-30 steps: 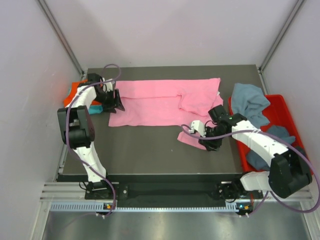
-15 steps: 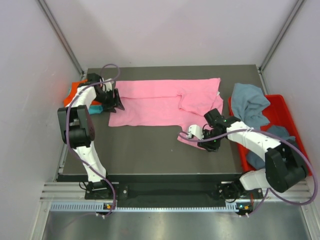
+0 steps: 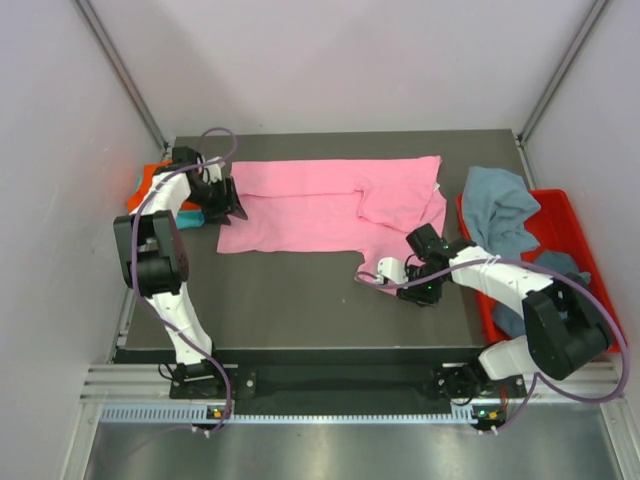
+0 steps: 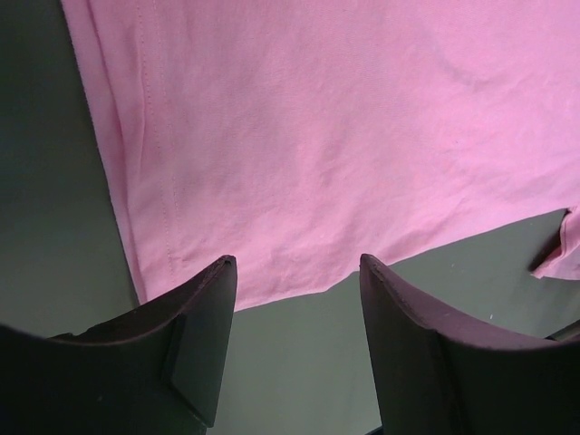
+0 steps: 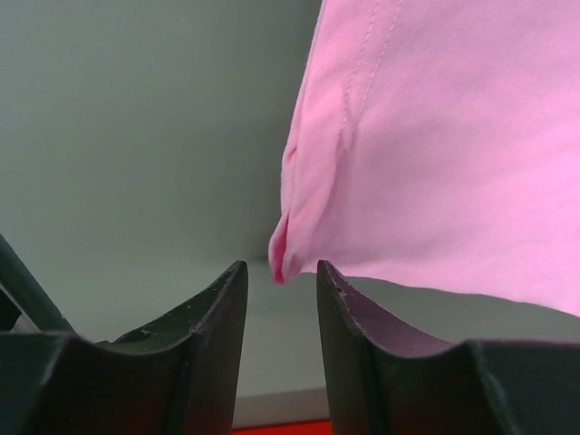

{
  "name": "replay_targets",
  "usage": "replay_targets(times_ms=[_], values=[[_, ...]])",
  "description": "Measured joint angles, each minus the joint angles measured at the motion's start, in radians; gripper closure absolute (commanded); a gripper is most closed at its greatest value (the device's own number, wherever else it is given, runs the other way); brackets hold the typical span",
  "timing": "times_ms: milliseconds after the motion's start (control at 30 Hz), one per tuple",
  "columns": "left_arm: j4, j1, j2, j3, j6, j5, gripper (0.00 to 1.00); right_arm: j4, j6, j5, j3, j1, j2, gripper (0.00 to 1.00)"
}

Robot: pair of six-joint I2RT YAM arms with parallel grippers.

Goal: Fold and stack the t-shirts
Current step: Fold the tshirt

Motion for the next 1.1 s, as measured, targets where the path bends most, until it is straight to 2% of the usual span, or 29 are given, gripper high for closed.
replay_targets(times_ms=[133, 367, 467, 733, 1100], values=[[0.004, 0.002, 0.0, 0.0, -0.003, 0.0, 0.39, 0.013, -0.001, 0.011, -0.014, 0.004, 0.003, 0.66], [0.006, 0.018, 0.0, -0.006, -0.015, -0.018, 0.39, 0.058, -0.002, 0.025, -0.014, 0.005, 0.021, 0.94], [0.005, 0.037, 0.0, -0.036, -0.026, -0.049, 0.39, 0.07, 0.001, 0.037, -0.013, 0.005, 0.022, 1.0], [-0.034, 0.1, -0.001, -0.101, -0.027, -0.101, 0.4, 0.099, 0.004, 0.072, 0.014, 0.005, 0.016, 1.0], [-0.036, 0.097, -0.007, -0.118, -0.025, -0.155, 0.44, 0.129, -0.001, 0.09, 0.055, 0.005, 0.016, 1.0]])
